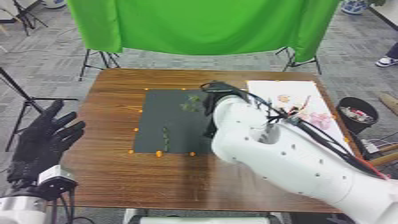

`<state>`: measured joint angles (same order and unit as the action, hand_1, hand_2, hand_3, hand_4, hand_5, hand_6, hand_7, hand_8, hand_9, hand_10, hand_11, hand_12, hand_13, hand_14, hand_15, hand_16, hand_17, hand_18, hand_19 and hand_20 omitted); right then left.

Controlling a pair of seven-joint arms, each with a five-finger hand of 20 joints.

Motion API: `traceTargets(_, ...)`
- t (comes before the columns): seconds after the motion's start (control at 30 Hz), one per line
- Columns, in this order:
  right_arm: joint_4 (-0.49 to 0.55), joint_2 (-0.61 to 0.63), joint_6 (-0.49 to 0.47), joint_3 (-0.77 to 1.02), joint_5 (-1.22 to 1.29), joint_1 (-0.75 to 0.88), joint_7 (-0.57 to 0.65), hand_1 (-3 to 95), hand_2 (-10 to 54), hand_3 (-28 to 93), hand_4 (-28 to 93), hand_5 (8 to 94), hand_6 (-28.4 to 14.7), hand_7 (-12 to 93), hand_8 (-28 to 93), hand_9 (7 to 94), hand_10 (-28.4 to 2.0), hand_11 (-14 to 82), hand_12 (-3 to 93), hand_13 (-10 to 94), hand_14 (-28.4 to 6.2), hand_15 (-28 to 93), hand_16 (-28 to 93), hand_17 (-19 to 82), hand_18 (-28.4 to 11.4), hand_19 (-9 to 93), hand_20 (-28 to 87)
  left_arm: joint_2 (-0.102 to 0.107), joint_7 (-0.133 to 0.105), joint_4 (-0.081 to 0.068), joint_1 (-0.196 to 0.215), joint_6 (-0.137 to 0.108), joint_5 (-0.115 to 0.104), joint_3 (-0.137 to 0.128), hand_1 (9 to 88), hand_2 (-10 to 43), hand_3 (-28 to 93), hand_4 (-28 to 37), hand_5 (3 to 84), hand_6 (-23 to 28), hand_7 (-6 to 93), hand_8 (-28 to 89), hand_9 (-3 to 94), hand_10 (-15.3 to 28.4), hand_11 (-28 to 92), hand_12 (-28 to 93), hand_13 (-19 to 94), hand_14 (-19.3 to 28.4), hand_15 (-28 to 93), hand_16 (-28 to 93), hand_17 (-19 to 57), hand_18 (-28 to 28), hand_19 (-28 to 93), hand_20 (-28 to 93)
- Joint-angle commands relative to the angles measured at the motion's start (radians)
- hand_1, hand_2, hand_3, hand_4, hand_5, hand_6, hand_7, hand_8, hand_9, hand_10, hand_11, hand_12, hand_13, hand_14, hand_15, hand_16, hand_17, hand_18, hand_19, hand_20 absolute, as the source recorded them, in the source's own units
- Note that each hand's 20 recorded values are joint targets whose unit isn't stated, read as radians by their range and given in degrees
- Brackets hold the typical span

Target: Arrange flowers

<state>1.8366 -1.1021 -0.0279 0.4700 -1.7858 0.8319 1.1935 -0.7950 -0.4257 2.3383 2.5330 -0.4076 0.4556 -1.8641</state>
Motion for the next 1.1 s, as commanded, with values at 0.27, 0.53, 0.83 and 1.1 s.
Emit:
traceTargets(0.27, -0.117, -0.084, -0.018, -0.075, 0.068, -0.009, 0.053, 60.8, -7.2, 71, -28, 87.3, -6.2, 13, 17, 93.7, -10.2, 34.7, 14.7, 94, -4.5, 55, 15, 74, -8.0, 93, 13, -0.047, 0.102, -0.024, -0.122, 0.066, 0.076, 0.042, 30.3, 7.4, 63, -20.1, 31.0, 6.5, 8.1, -8, 26.8, 18.2, 23, 11, 19, 26.6, 52, -12, -7.2, 28.4, 54, -3)
traceTargets(0.53, -0.156, -0.128, -0.053, -0.061, 0.08, 0.021, 0.064, 59.5, -7.8, 70, -28, 87.7, -5.4, 11, 14, 93.7, -10.2, 34.9, 14.3, 94, -5.0, 54, 15, 74, -7.6, 93, 10, -0.06, 0.134, -0.031, -0.159, 0.085, 0.107, 0.06, 29.9, 6.2, 63, -20.3, 30.8, 6.5, 8.0, -8, 26.5, 18.1, 23, 11, 18, 26.4, 52, -12, -7.2, 28.4, 54, -3)
traceTargets(0.83, -0.156, -0.161, -0.067, -0.049, 0.075, 0.028, 0.061, 55.1, -7.7, 68, -28, 89.2, -6.1, 13, 11, 93.7, -10.7, 36.1, 13.6, 94, -5.1, 54, 14, 76, -7.1, 93, 6, -0.074, 0.161, -0.028, -0.168, 0.087, 0.122, 0.062, 30.4, 5.5, 62, -19.7, 30.5, 6.4, 8.1, -8, 26.4, 18.1, 23, 11, 18, 26.3, 52, -11, -7.2, 28.3, 54, -2)
traceTargets(1.1, -0.16, -0.155, -0.057, -0.079, 0.076, -0.003, 0.08, 46.9, -6.0, 69, -26, 89.1, -6.1, 13, 7, 93.7, -11.6, 36.3, 13.1, 94, -5.1, 55, 12, 77, -6.1, 93, 2, -0.071, 0.154, -0.025, -0.165, 0.081, 0.121, 0.061, 30.6, 5.7, 62, -19.6, 30.5, 6.4, 8.0, -8, 26.2, 18.1, 23, 11, 18, 26.3, 52, -11, -7.2, 28.3, 54, -2)
